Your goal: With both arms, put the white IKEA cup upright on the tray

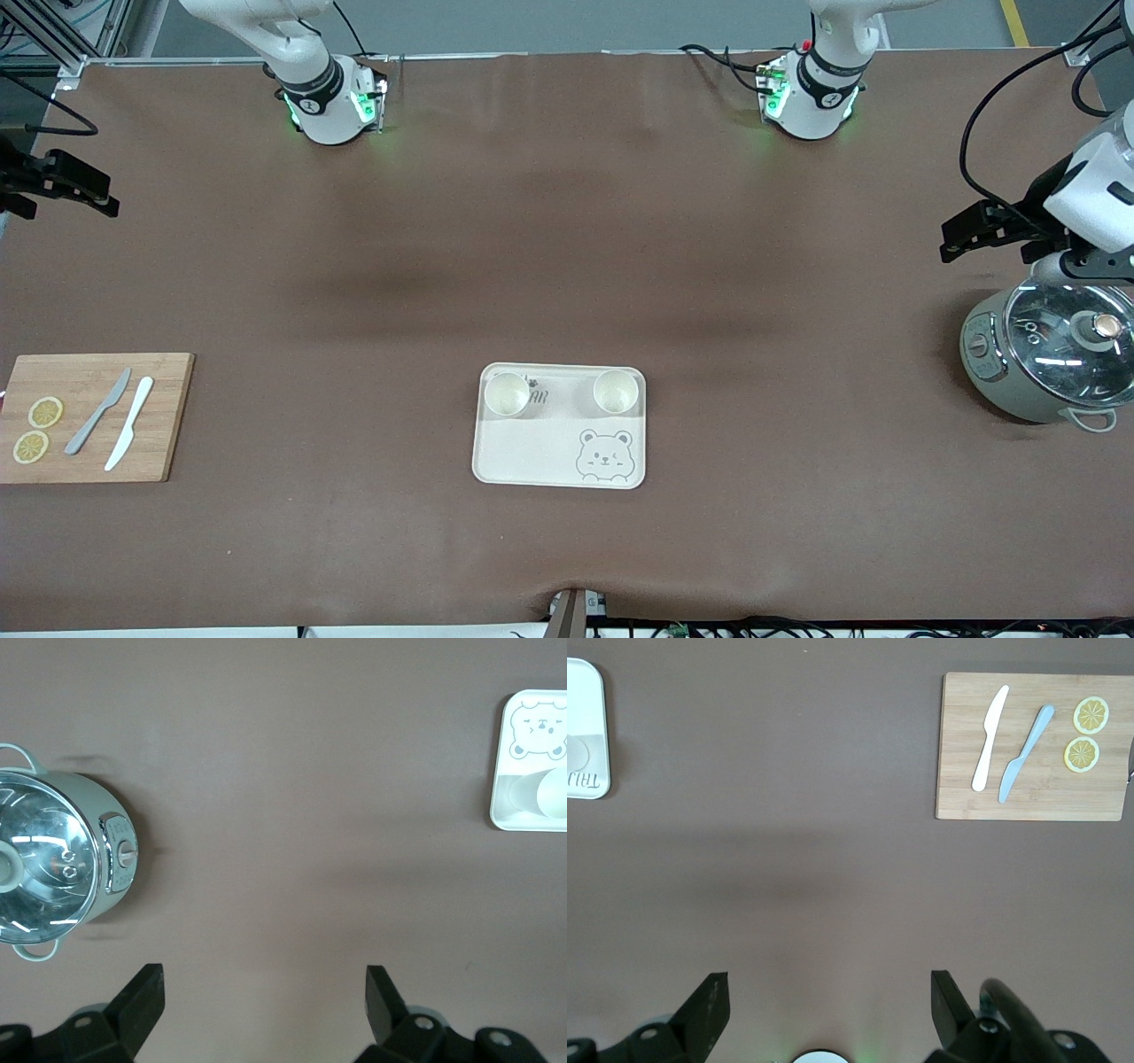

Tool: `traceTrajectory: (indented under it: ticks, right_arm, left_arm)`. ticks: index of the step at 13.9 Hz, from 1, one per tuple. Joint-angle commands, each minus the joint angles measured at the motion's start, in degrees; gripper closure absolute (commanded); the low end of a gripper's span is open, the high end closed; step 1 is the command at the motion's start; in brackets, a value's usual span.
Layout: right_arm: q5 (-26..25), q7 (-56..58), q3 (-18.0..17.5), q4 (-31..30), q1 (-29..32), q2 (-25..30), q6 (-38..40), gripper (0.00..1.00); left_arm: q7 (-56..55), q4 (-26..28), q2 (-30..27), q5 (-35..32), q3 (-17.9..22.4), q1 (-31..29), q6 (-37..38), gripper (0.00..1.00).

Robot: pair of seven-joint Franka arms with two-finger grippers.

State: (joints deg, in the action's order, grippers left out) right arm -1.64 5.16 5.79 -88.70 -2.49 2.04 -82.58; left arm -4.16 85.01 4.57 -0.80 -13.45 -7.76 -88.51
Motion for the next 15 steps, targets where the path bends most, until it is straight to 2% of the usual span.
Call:
traceTrajectory:
  ticks: [1, 15]
  right_arm:
    - [-0.7, 0.2, -0.5, 0.4, 0.5, 0.4, 0.2, 0.0]
    - [0.0, -0.1, -0.4, 2.0, 0.4, -0.5, -0.5, 0.0]
  left_arm:
    - [1.3, -0.7, -0.7, -1.8, -0.2, -0.3, 1.7, 0.0]
    - [1.3, -0.8, -0.4, -1.8, 0.0, -0.5, 2.1, 0.0]
